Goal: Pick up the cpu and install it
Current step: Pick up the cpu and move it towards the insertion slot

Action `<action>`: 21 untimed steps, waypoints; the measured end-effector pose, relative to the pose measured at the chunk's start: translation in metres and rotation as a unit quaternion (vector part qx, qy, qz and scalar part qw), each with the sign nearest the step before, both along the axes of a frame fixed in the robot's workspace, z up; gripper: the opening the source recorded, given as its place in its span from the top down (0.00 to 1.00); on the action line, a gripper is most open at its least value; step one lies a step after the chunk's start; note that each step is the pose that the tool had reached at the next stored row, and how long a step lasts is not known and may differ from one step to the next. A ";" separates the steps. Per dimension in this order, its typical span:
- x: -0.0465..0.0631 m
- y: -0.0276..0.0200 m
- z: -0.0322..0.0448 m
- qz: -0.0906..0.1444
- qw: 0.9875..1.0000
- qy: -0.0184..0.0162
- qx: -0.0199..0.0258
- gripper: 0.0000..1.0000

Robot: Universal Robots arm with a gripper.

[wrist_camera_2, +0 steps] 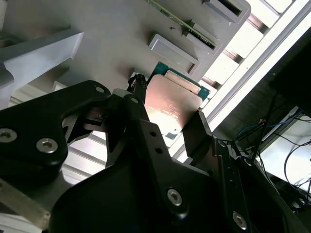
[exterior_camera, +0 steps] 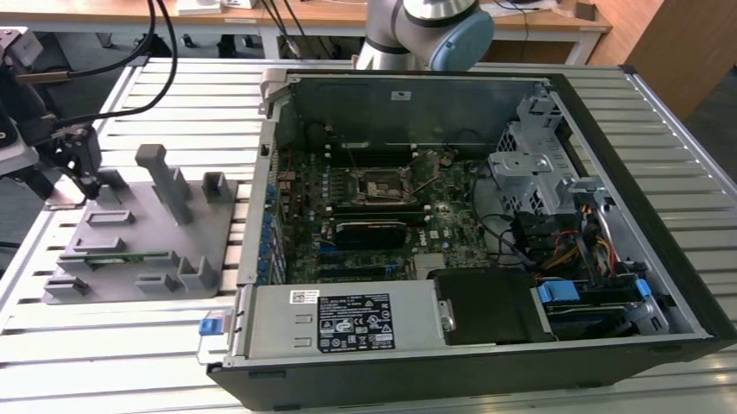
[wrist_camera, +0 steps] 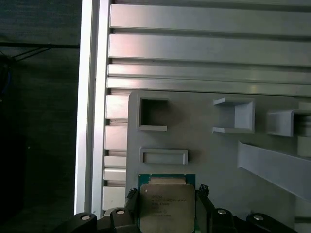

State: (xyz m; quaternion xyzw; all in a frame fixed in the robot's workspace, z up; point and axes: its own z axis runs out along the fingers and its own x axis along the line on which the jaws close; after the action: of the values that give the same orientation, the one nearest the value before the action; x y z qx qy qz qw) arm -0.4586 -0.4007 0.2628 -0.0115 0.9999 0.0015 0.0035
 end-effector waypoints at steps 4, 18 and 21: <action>0.000 0.0000 0.0013 0.000 1.000 0.000 0.000 0.46; 0.000 0.0001 0.0068 0.000 1.000 0.000 0.000 0.46; 0.000 0.0002 0.0091 0.000 1.000 0.000 0.000 0.46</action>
State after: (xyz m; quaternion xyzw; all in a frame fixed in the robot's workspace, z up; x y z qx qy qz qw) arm -0.4586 -0.4006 0.2719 -0.0116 0.9999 0.0015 0.0035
